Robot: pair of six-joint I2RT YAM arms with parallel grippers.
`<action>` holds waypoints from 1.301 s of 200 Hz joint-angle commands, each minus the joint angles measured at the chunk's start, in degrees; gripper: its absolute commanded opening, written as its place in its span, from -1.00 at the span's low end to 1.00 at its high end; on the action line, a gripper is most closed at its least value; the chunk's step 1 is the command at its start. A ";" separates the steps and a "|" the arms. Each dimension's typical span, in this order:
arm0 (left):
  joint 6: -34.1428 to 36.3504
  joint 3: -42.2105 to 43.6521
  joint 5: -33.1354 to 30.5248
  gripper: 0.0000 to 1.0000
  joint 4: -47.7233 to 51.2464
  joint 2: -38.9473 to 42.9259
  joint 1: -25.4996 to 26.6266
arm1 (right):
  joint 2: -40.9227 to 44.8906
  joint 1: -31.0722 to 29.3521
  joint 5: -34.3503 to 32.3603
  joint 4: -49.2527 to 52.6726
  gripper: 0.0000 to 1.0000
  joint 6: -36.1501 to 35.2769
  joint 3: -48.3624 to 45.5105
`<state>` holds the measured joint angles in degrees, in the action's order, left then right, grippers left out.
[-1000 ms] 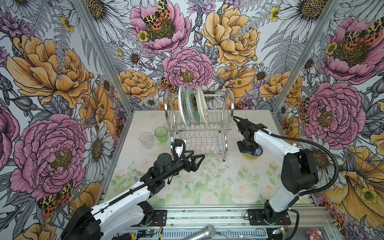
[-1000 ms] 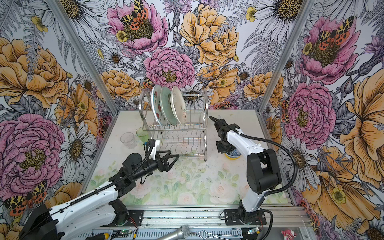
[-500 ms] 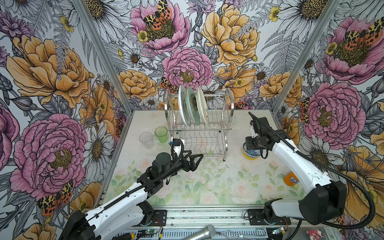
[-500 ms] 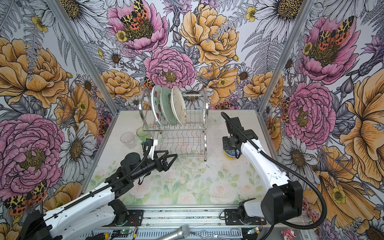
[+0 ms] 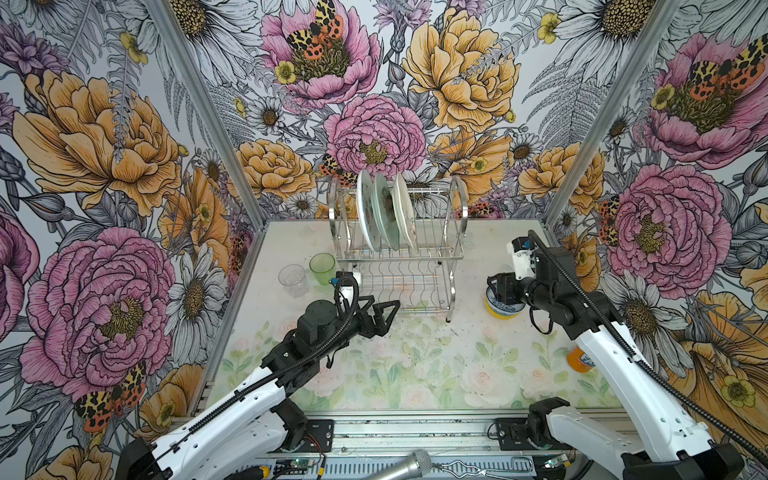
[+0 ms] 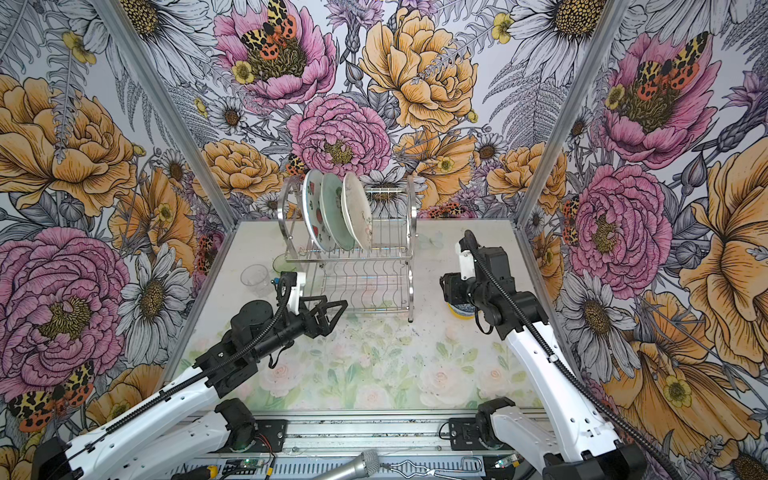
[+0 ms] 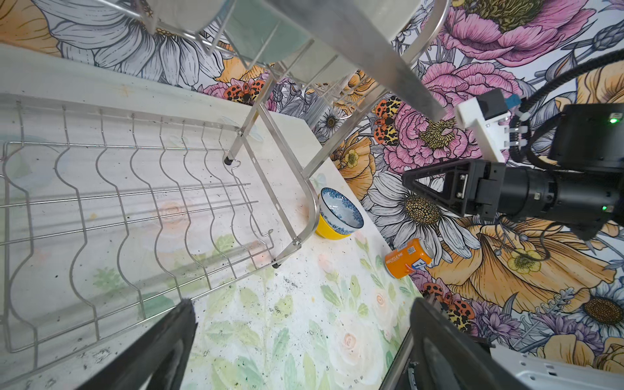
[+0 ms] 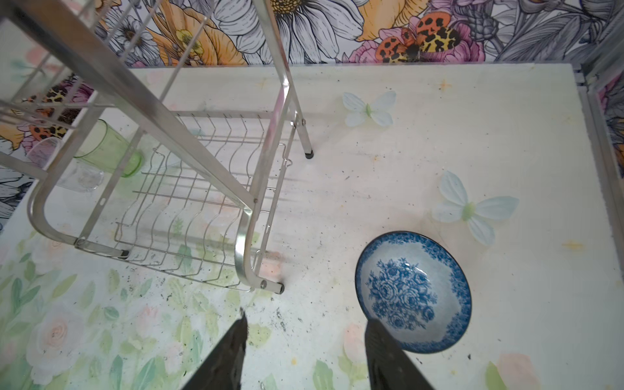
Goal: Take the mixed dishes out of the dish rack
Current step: 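Move the open right gripper back toward the plates in the rack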
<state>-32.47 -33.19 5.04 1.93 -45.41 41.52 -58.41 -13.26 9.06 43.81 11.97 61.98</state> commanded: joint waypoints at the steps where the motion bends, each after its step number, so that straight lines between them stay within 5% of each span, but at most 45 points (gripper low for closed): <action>1: -1.45 -1.82 -1.53 0.98 1.27 0.43 0.40 | 1.05 0.08 5.70 -3.51 0.16 0.66 2.56; 79: -1.34 -4.57 -0.73 0.98 1.81 0.58 1.89 | 4.43 -3.85 13.99 -11.89 0.19 7.03 4.58; 201: -1.33 -8.44 0.25 0.98 4.93 1.71 2.73 | -5.65 -26.66 1.23 -25.42 0.19 3.06 11.00; 260: -0.86 -8.31 -2.11 0.98 10.03 6.75 2.78 | -13.28 -28.84 -6.27 -32.40 0.19 2.26 12.99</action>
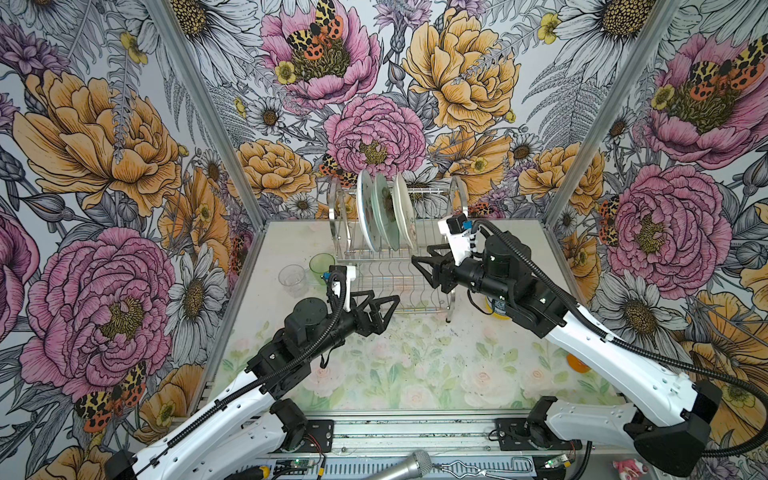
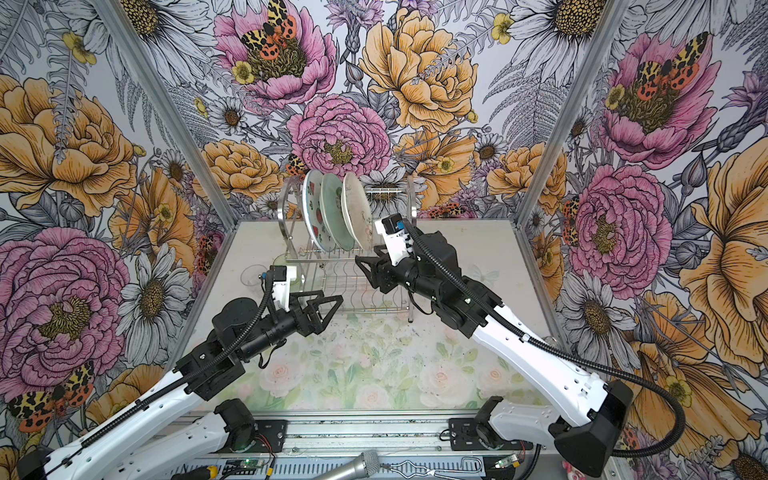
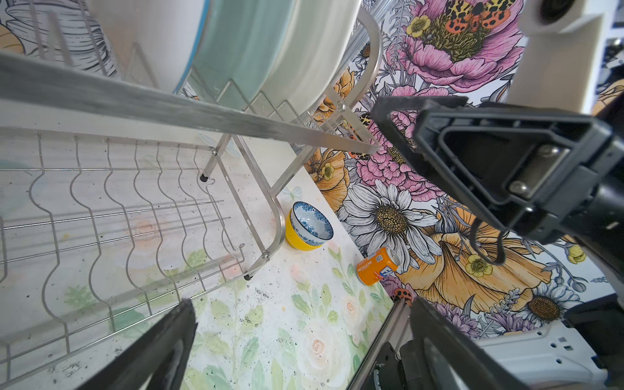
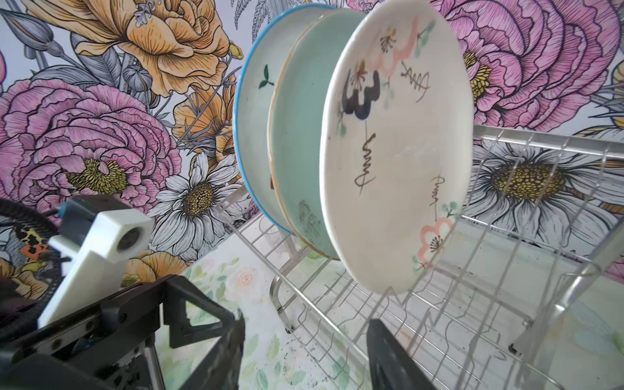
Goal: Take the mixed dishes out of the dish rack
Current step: 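Move the open right gripper back toward the plates in the rack, then lower the right gripper onto the edge of the white painted plate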
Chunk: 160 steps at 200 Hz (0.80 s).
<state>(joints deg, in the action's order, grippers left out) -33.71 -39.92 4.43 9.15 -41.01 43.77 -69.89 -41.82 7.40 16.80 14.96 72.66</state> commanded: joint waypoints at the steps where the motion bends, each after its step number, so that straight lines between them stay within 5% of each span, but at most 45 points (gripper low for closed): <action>1: 0.44 -1.57 -1.56 0.98 2.90 2.44 0.48 | -1.86 -0.28 -4.64 -5.51 0.19 -0.77 2.30; 160: 2.78 3.51 -4.87 0.97 6.35 9.98 -0.94 | -16.51 -0.89 -14.89 -14.53 0.11 -3.13 7.47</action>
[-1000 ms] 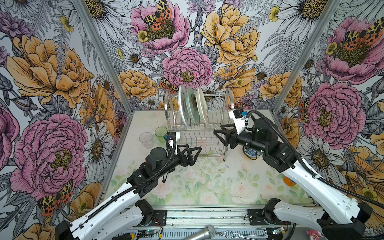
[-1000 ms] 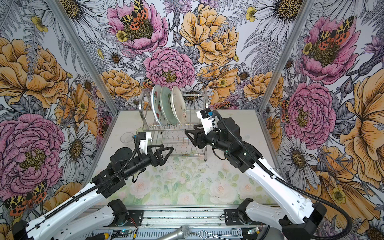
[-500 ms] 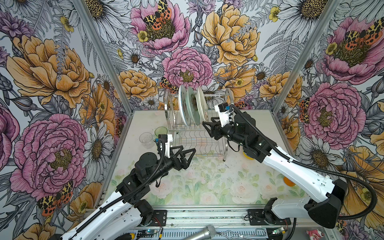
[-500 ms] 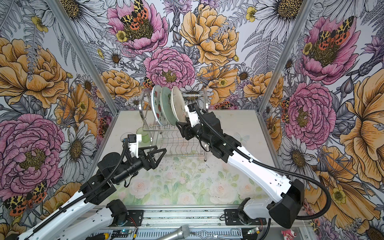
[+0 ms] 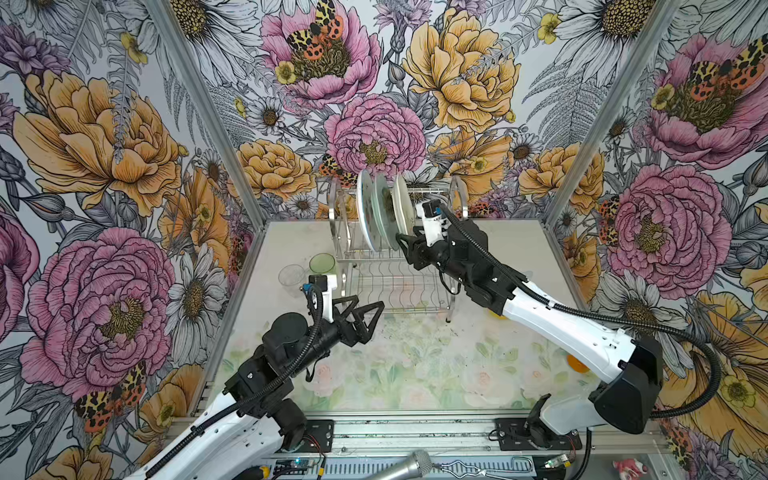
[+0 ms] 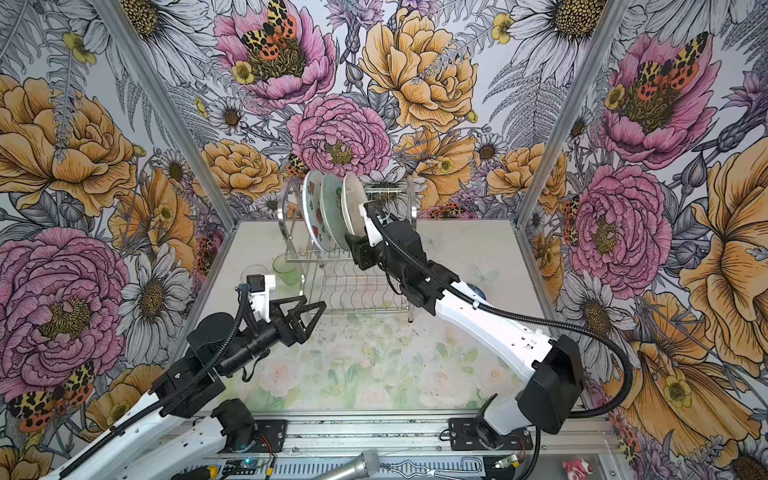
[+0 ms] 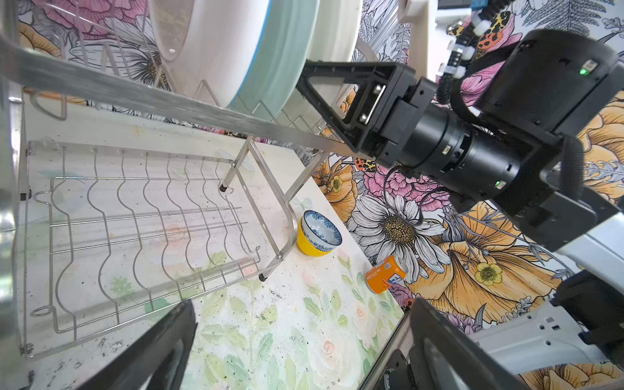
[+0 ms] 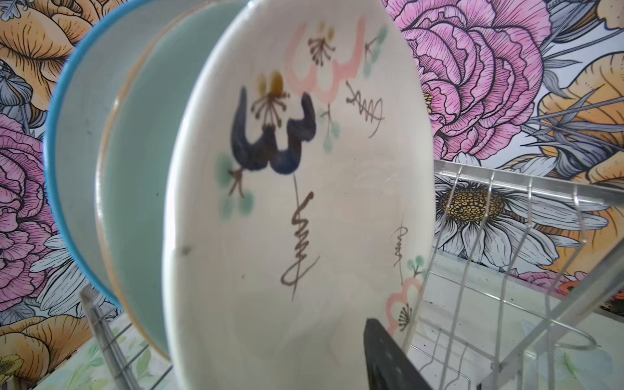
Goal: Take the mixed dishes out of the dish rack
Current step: 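Lower the right gripper onto the edge of the white painted plate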
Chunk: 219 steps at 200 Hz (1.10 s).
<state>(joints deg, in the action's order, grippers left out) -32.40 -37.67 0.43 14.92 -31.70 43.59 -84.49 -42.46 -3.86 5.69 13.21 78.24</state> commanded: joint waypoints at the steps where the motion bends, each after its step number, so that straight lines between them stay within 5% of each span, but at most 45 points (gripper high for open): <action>1: 1.47 1.27 -0.87 0.98 0.56 0.68 -0.78 | -1.95 -0.26 -3.67 -3.55 0.10 -1.36 1.87; 126: 0.87 3.00 3.95 0.98 -1.89 -0.83 -6.19 | -5.02 -1.18 -9.96 -7.45 -0.48 -5.81 2.01; 183: 0.86 2.86 4.87 0.97 -2.52 -1.86 -7.19 | -5.77 -1.62 -13.64 -6.40 -0.95 -7.96 2.81; 219: 0.71 3.03 4.98 0.98 -2.52 -1.76 -7.43 | -5.88 -1.82 -12.35 -6.40 -1.00 -8.94 3.15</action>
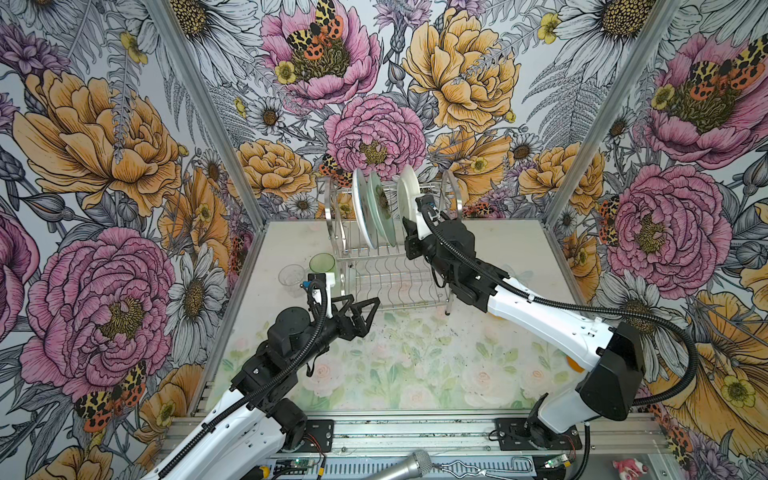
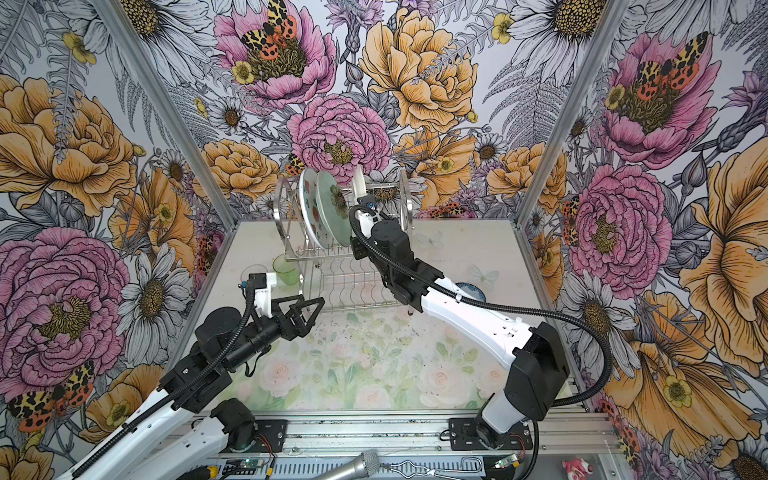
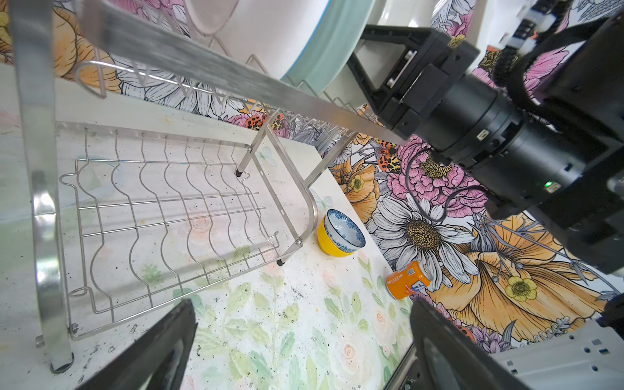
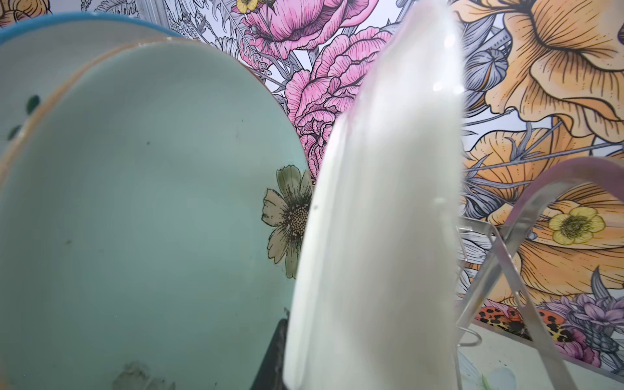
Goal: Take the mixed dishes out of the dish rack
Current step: 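Lower the right gripper onto the edge of the white painted plate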
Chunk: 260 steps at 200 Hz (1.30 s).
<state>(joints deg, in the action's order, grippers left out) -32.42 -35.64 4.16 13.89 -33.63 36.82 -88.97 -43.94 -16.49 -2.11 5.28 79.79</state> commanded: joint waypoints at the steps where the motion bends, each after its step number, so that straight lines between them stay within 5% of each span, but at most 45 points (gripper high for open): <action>1: 0.76 0.96 1.22 0.98 -1.50 0.15 -0.63 | -1.39 -0.34 0.22 1.41 -1.00 -0.99 1.60; 192: 0.56 1.67 1.74 0.98 -2.13 0.02 -1.14 | -0.49 -0.46 -26.62 3.88 -1.00 -2.70 2.58; 260: 0.47 2.07 1.77 0.98 -2.68 -0.10 -1.30 | 2.08 2.02 -14.97 3.41 -1.00 -1.59 1.51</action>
<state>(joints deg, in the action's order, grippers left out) -32.47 -34.04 4.56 13.04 -33.98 36.16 -89.45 -44.45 -31.03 0.91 4.36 81.56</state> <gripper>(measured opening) 0.988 0.174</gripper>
